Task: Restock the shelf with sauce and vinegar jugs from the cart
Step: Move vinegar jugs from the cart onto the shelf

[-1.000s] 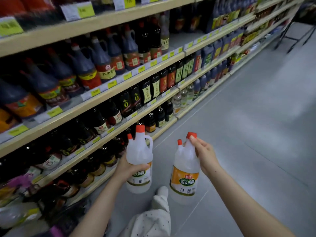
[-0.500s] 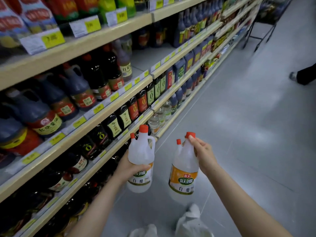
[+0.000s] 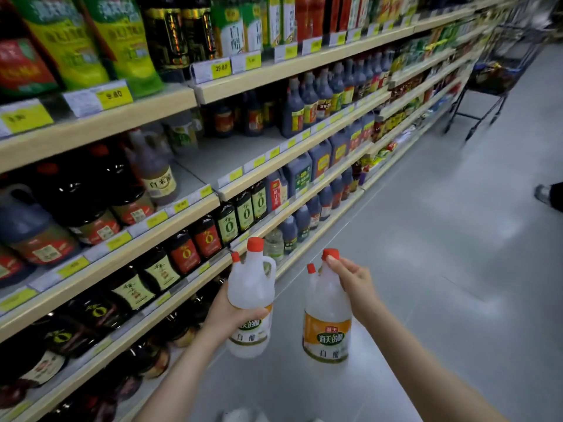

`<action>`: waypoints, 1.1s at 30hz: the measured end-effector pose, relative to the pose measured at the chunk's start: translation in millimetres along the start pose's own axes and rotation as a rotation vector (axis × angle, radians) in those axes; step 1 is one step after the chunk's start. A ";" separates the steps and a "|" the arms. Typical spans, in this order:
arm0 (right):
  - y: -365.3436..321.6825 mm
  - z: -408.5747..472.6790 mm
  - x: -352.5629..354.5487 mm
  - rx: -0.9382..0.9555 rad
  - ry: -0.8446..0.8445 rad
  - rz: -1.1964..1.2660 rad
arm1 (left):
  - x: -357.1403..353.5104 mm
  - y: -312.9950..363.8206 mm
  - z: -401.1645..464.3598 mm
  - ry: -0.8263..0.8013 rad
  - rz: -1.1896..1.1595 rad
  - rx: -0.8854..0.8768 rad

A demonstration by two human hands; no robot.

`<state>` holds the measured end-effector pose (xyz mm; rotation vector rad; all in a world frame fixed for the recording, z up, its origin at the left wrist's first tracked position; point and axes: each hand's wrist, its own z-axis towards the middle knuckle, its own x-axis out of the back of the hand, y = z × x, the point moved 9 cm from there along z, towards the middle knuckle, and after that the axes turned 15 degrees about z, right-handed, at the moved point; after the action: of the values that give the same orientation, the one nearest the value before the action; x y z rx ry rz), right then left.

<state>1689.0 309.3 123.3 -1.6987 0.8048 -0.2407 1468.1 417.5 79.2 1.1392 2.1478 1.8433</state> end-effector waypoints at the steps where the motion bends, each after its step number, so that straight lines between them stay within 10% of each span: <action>1: -6.9 11.8 6.1 -0.003 0.004 -0.007 | -6.2 7.5 7.1 0.019 -0.003 -0.004; 33: -121.5 324.9 -76.2 0.054 -0.417 -0.031 | 63.2 97.6 249.1 0.608 -0.050 -0.034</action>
<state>1858.5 619.5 157.8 -1.6351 0.4584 0.0713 1596.6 656.4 123.2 0.5461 2.3726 2.4230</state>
